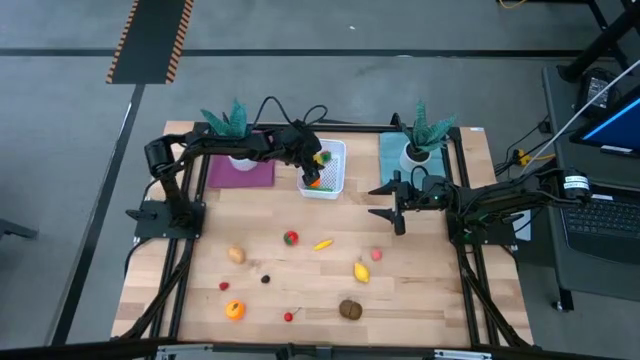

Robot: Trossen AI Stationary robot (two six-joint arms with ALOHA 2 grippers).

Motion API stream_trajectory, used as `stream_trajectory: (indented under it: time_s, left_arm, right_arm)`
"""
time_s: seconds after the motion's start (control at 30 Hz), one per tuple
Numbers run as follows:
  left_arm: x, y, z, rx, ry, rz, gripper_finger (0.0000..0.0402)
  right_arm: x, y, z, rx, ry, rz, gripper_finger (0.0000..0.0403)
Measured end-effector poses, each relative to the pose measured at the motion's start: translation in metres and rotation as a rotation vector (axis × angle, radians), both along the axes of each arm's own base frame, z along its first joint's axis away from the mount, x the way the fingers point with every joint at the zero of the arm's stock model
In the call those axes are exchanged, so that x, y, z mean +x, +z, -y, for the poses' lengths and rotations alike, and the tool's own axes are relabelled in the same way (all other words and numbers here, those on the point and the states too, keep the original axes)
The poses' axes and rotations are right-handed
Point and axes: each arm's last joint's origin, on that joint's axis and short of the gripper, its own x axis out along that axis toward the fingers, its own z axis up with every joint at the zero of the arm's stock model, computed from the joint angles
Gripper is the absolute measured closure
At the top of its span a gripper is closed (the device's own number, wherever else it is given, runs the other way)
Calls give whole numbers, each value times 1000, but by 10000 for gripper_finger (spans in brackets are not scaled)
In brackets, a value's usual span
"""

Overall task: Pick and placing Produce into tupperware
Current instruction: Put the yellow pineapple into the white bin

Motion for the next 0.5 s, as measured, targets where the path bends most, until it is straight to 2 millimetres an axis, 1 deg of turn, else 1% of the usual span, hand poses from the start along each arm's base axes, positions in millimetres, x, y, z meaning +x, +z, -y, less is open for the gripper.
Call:
stream_trajectory:
  time_s: [0.13,0.5]
  left_arm:
    - [-1,-7,-6,-11,15,-20,234]
    - [-2,-6,-9,-1,19,-16,234]
  right_arm:
    - [0,0,0,0,0,-1,125]
    - [0,0,0,0,0,-1,125]
